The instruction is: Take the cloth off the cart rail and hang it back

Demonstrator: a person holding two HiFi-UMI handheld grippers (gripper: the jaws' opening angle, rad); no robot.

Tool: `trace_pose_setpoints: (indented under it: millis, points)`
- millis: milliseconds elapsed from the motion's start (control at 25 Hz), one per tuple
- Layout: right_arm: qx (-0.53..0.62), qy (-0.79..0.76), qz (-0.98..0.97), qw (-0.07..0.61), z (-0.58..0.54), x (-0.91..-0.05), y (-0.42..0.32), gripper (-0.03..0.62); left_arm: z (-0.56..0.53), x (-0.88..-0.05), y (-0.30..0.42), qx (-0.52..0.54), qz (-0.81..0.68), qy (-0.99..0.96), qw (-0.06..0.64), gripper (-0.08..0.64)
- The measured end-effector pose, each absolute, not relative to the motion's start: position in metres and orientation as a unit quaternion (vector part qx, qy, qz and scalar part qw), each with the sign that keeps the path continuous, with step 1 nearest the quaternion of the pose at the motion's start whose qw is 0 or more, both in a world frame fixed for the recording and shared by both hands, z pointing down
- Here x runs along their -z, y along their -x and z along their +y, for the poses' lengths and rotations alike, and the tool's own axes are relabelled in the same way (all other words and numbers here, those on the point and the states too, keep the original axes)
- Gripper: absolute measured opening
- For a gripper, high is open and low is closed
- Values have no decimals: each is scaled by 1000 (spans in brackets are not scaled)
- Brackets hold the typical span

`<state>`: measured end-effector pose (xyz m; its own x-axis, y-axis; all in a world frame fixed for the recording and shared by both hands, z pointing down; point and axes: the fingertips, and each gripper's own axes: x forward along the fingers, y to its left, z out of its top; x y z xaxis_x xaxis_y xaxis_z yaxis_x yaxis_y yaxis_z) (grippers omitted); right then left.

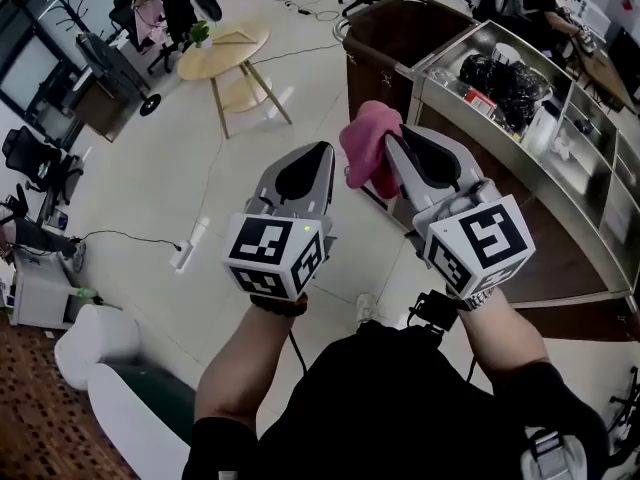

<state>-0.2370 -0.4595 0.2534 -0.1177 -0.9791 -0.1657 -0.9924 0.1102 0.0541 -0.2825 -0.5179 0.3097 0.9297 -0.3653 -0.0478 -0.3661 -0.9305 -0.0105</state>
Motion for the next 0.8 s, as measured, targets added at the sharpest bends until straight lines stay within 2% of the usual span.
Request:
trace_pose_setpoints:
  millis: [440, 800]
  points:
    - [-71, 675, 732, 52, -533, -237, 173, 38, -590, -299, 218, -10, 172, 985, 12, 3]
    - [-73, 699, 711, 41, -570, -238, 174, 40, -629, -299, 213, -16, 140, 990, 7, 3]
